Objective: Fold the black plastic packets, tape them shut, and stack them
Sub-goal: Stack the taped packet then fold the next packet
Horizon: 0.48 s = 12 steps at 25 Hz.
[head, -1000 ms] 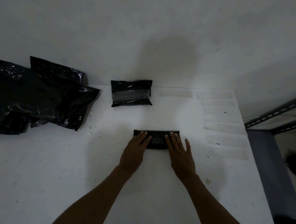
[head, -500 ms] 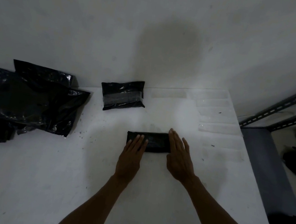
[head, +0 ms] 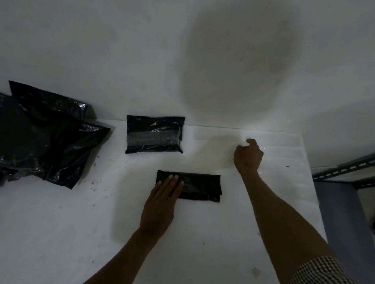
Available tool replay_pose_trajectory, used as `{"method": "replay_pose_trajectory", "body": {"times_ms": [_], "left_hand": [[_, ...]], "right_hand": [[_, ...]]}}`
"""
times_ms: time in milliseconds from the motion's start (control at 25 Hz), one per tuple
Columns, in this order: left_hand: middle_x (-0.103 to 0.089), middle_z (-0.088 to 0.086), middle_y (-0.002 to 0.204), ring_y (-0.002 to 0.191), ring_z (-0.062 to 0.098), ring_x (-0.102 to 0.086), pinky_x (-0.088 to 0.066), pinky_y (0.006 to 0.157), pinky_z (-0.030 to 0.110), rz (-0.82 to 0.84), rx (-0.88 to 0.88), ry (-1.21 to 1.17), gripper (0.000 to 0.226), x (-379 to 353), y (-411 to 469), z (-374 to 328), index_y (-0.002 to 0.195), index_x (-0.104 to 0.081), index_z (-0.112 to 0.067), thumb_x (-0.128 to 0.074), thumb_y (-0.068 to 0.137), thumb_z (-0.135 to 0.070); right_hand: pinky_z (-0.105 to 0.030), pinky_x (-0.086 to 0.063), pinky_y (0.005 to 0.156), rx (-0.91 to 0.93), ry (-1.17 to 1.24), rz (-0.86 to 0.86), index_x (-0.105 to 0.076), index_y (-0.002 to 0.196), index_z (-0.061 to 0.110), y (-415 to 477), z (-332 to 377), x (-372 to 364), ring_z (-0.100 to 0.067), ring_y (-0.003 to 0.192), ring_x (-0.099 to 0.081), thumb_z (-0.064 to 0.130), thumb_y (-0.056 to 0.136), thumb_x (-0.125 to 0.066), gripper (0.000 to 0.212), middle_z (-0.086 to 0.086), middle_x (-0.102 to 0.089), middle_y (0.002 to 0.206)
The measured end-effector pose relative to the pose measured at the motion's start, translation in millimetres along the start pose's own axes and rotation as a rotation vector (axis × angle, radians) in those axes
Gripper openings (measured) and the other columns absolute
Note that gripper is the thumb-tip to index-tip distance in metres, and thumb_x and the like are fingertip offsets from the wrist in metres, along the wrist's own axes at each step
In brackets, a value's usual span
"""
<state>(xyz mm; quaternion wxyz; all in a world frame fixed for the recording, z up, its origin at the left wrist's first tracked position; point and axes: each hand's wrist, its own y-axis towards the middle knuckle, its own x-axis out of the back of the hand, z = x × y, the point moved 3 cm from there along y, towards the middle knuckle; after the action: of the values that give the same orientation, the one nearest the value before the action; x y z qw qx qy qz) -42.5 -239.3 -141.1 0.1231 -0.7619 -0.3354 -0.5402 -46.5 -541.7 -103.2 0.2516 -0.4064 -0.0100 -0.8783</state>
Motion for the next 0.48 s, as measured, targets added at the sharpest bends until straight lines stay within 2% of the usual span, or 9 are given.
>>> {"method": "replay_pose_trajectory", "body": {"times_ms": [40, 160, 280, 400, 480], "left_hand": [[-0.043, 0.012, 0.151, 0.144, 0.023, -0.033, -0.033, 0.116, 0.042, -0.007, -0.004, 0.002, 0.063, -1.6, 1.0, 0.5, 0.144, -0.046, -0.009, -0.064, 0.085, 0.0], [-0.039, 0.012, 0.153, 0.146, 0.023, -0.029, -0.027, 0.118, 0.042, -0.018, -0.002, -0.004, 0.053, -5.3, -0.6, 0.2, 0.146, -0.043, -0.009, -0.051, 0.094, -0.008], [-0.036, 0.012, 0.154, 0.147, 0.023, -0.026, -0.024, 0.119, 0.042, -0.026, -0.013, -0.025, 0.052, -7.1, -0.2, 1.0, 0.148, -0.039, -0.009, -0.044, 0.097, -0.014], [-0.035, 0.012, 0.155, 0.148, 0.023, -0.025, -0.023, 0.12, 0.042, -0.033, -0.019, -0.037, 0.052, -7.6, -0.8, 1.3, 0.149, -0.037, -0.01, -0.045, 0.097, -0.014], [-0.036, 0.012, 0.155, 0.147, 0.023, -0.026, -0.024, 0.12, 0.042, -0.038, -0.019, -0.035, 0.052, -7.9, -0.3, 0.8, 0.149, -0.038, -0.01, -0.046, 0.098, -0.014]], "right_hand": [[-0.012, -0.034, 0.084, -0.032, 0.01, -0.025, -0.053, 0.134, 0.002, 5.0, 4.6, -1.4, -0.029, 0.112, -0.061, 0.015, 0.097, -0.056, 0.039, -0.018, -0.066, 0.119], [-0.025, -0.042, 0.095, -0.15, 0.028, -0.077, -0.057, 0.13, 0.001, 14.9, 15.4, -4.4, -0.028, 0.12, -0.057, 0.025, 0.097, -0.06, 0.041, -0.015, -0.062, 0.129], [-0.023, -0.044, 0.08, -0.262, 0.058, -0.099, -0.063, 0.118, -0.002, 17.0, 19.8, -1.3, -0.028, 0.11, -0.064, 0.021, 0.094, -0.064, 0.034, -0.016, -0.067, 0.118], [-0.023, -0.046, 0.067, -0.406, 0.16, -0.109, -0.066, 0.104, 0.001, 18.2, 17.3, 0.3, -0.025, 0.086, -0.067, 0.017, 0.088, -0.069, 0.024, -0.008, -0.068, 0.098], [-0.024, -0.048, 0.061, -0.468, 0.183, -0.115, -0.068, 0.095, 0.002, 21.1, 15.8, 1.8, -0.022, 0.073, -0.065, 0.011, 0.085, -0.066, 0.013, -0.011, -0.071, 0.095]]}}
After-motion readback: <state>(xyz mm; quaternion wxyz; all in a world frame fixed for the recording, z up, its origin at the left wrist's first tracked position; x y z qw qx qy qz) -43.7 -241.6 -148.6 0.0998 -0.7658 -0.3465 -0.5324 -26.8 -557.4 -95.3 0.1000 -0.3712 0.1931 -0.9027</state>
